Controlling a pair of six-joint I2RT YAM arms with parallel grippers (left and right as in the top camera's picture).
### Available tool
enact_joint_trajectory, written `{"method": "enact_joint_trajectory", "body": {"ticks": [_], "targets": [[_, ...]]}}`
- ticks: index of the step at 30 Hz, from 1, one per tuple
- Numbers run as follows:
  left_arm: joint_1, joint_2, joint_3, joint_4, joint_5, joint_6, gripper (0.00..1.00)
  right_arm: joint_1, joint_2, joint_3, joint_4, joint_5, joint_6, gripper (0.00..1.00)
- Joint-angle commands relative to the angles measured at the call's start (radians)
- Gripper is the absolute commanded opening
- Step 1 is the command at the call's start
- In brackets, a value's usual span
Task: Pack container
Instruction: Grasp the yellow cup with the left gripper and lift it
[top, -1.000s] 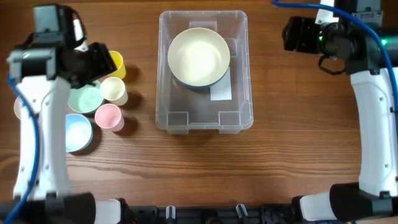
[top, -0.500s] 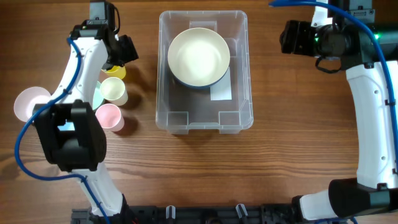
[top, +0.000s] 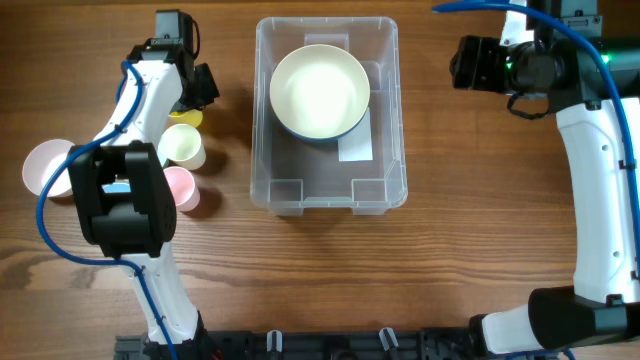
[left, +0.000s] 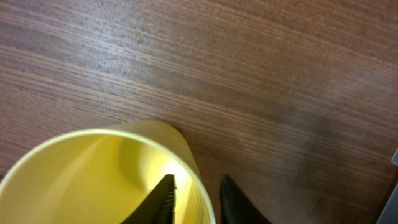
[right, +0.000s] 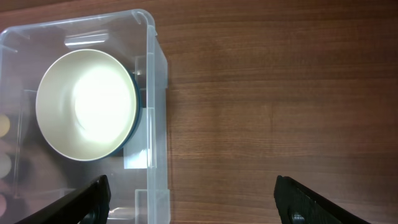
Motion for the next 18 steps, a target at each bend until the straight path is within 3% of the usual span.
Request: {"method": "enact_joint_trajectory", "body": {"ticks": [1,3,9,12,15,18], "targets": [[-0.003,0.011,-0.002,0.019,-0.013,0.003,0.15,0.001,0.009,-0.006,-0.002,0.014,0.016,0.85],[-0.003,0.011,-0.002,0.024,-0.013,0.003,0.04,0.001,0.009,-0.006,-0.002,0.014,0.016,0.85],[-0.008,-0.016,0.091,-0.047,-0.013,0.012,0.04,0.001,0.009,-0.006,-0.001,0.014,0.016,0.85],[-0.043,-0.089,0.313,-0.265,-0.013,0.026,0.04,0.0,0.009,-0.006,-0.001,0.014,0.016,0.85],[-0.148,-0.161,0.575,-0.59,-0.013,0.026,0.04,0.001,0.009,-0.006,-0.001,0.014,0.017,0.85],[-0.297,-0.222,0.678,-0.751,-0.008,0.026,0.04,0.0,0.009,-0.006,-0.002,0.014,0.018,0.85]]}}
